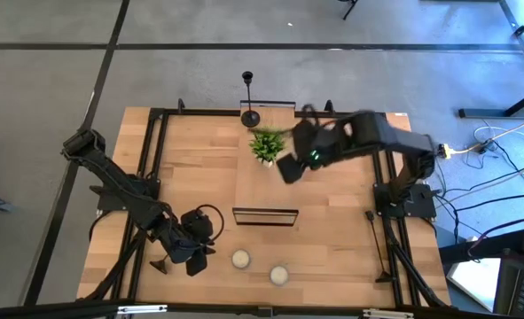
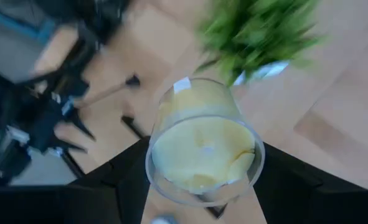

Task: Pick & Place candle stick holders
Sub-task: Put the transparent scented candle on the shelf

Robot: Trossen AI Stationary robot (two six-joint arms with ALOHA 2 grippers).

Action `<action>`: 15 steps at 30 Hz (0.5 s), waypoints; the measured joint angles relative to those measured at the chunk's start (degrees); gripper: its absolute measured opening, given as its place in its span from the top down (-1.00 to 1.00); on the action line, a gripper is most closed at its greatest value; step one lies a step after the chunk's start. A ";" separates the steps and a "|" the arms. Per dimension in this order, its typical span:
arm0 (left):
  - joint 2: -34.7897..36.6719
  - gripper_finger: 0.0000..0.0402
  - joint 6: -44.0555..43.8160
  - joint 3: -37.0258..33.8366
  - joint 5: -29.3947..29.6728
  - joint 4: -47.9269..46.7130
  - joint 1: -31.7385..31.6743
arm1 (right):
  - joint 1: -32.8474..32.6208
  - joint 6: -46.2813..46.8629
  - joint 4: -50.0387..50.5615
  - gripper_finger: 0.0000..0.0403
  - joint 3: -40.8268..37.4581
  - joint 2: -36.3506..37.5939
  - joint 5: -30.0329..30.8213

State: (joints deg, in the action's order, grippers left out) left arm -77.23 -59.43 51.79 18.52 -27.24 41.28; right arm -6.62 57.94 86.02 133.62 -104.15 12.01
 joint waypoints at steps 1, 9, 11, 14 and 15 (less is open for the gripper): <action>0.00 0.41 -0.21 0.00 0.07 0.06 -0.01 | 0.82 -0.56 0.13 -0.18 0.39 0.65 0.01; 0.00 0.49 -4.17 0.00 1.95 -0.03 -0.11 | 9.43 -8.37 -0.48 -0.18 1.19 3.50 0.41; 0.00 0.53 -5.85 0.00 2.69 -0.04 -0.11 | 11.91 -11.00 -1.08 -0.18 1.19 3.62 0.18; 0.00 0.59 -8.76 0.00 4.05 0.04 -0.11 | 15.53 -14.79 -1.88 -0.18 1.16 3.60 -0.85; 0.00 0.62 -9.58 0.00 4.61 0.02 -0.13 | 16.80 -16.36 -2.25 -0.18 1.16 3.60 -1.69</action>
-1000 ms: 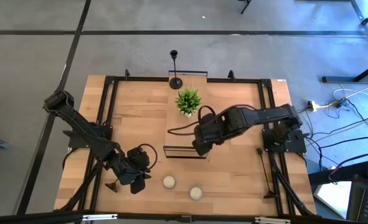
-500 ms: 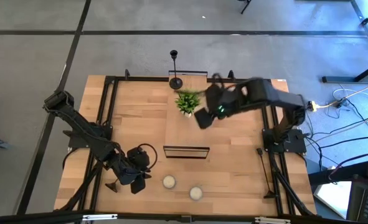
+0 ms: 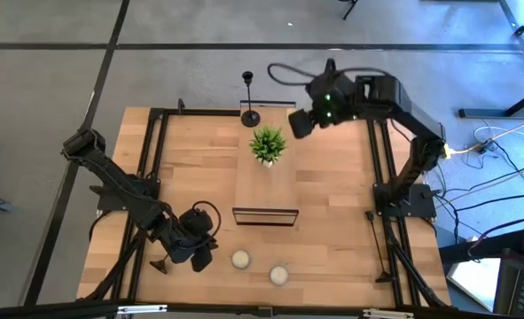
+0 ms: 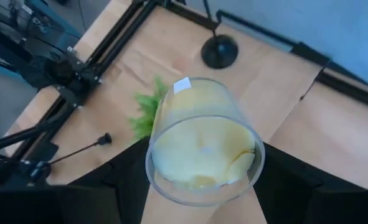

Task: Pick & Place candle stick holders
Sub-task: Put the transparent scented candle on the shelf

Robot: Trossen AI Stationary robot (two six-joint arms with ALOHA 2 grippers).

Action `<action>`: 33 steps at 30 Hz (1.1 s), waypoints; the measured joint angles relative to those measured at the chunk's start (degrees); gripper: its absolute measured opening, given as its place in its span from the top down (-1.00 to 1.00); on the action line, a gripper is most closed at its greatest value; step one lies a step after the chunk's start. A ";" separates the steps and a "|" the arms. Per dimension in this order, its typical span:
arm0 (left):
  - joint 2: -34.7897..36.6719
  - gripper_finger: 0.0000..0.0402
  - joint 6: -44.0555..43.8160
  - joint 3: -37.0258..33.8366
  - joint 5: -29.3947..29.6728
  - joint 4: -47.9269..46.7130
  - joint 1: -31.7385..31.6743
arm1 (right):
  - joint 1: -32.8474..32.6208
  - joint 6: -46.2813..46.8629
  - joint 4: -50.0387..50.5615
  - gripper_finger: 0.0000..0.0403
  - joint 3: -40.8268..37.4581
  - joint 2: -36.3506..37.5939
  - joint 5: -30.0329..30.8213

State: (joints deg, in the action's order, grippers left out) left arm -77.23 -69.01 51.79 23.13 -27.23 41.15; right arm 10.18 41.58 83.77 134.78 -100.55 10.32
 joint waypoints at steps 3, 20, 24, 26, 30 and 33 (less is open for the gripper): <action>0.00 0.67 -2.35 0.00 1.99 0.01 -0.20 | 3.88 -3.87 -0.86 -0.18 0.00 0.00 -2.42; 0.00 0.83 -8.14 0.00 2.89 0.44 -4.44 | 12.66 -15.59 -2.86 -0.18 -0.02 0.00 -11.69; 0.00 0.83 -6.89 0.00 2.89 0.44 -5.83 | 12.67 -16.56 -2.85 -0.18 -0.02 0.00 -13.38; 0.00 0.84 -6.72 0.00 2.90 0.37 -6.42 | 12.65 -16.73 -2.85 -0.18 -0.02 0.00 -13.60; 0.00 0.84 -5.15 0.00 2.87 0.22 -7.39 | 12.67 -17.02 -2.85 -0.18 -0.04 0.00 -14.86; 0.00 0.84 -4.24 0.00 2.84 0.22 -8.00 | 12.51 -17.30 -2.84 -0.18 -0.04 0.00 -15.80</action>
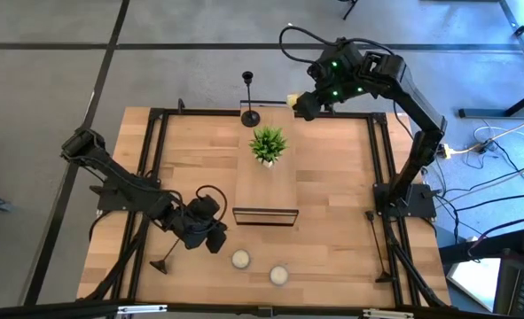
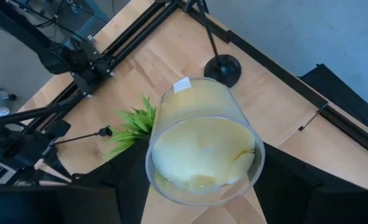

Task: Pick & Place candle stick holders
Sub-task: Put the transparent scented candle on the shelf

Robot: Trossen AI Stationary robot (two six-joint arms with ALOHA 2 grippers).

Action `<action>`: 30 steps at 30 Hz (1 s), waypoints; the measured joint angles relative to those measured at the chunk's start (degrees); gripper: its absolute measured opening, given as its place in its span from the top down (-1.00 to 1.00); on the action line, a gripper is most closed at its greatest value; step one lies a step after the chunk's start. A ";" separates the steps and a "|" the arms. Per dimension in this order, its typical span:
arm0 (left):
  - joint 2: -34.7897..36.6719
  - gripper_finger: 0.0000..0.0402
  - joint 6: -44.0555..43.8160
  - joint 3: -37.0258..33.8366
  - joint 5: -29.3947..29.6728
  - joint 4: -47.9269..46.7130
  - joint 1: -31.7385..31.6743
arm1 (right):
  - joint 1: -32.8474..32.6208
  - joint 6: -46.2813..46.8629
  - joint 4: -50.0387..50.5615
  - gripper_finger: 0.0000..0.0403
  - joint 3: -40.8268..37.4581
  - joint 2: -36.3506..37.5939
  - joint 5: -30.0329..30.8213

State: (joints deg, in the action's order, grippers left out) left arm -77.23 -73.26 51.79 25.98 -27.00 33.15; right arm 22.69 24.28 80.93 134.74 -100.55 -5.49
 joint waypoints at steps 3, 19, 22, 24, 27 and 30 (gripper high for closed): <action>0.00 0.84 0.53 0.00 -0.21 -0.02 -0.46 | -0.41 -0.46 0.09 -0.18 0.00 0.00 -0.78; 0.00 0.87 0.51 0.00 -0.55 -0.18 -0.70 | -9.20 -2.60 9.09 -0.18 -0.35 1.03 -3.72; 0.00 0.87 0.51 0.00 -0.48 -0.17 -0.70 | -10.61 -2.22 9.09 -0.18 -0.42 1.08 -3.53; 0.00 0.87 0.52 0.00 -0.39 -0.20 -0.70 | -11.66 -2.22 9.09 -0.18 -0.37 1.25 -3.64; 0.00 0.89 0.51 0.00 -0.21 -0.20 -0.70 | -13.14 -2.20 9.05 -0.18 -0.37 1.16 -3.73; 0.00 0.89 0.51 0.00 -0.17 -0.17 -0.70 | -14.49 -2.20 8.42 -0.18 -0.37 1.18 -3.56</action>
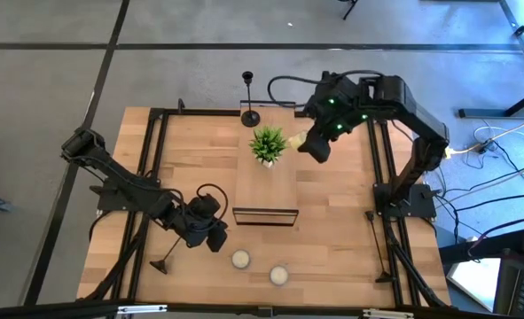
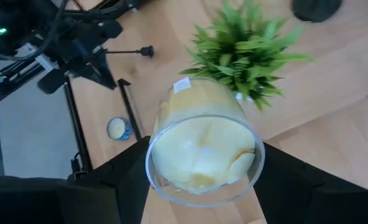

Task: Pick & Place candle stick holders
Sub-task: Put the transparent scented candle on the shelf

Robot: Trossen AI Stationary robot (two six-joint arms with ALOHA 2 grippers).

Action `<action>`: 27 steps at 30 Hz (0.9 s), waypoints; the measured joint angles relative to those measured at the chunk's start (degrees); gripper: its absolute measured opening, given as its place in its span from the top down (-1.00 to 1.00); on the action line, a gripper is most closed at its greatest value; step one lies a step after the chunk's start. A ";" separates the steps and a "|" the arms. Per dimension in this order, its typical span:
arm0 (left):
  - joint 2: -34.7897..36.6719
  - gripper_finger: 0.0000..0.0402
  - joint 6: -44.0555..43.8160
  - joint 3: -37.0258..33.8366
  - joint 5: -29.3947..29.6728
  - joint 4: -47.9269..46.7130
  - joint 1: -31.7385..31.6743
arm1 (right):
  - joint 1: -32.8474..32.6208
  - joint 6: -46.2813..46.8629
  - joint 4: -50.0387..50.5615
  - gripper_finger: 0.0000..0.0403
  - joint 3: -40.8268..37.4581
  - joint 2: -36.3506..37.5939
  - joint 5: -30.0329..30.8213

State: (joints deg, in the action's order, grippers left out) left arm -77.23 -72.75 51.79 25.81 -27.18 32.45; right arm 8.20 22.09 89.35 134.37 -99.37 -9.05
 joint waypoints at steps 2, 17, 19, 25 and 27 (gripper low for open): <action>0.30 0.89 0.01 0.00 0.02 0.11 0.00 | -0.92 0.27 -0.26 -0.18 0.00 -0.02 -0.01; 4.02 0.89 1.55 0.00 3.25 0.41 -0.11 | -6.91 1.05 0.74 -0.18 -1.44 -0.09 3.36; 4.02 0.89 1.53 0.00 3.25 0.39 -0.11 | -8.25 0.42 0.57 -0.18 -2.63 -0.03 3.91; 4.02 0.89 1.49 0.00 3.25 0.41 -0.11 | -11.42 -0.66 0.69 -0.18 -11.06 -0.04 4.24; 4.02 0.89 1.49 0.00 3.25 0.40 -0.11 | -11.92 -0.68 0.69 -0.18 -14.31 -0.04 4.91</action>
State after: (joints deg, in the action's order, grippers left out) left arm -73.21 -71.26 51.79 29.06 -26.78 32.34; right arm -3.72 21.41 90.04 120.06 -99.42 -4.14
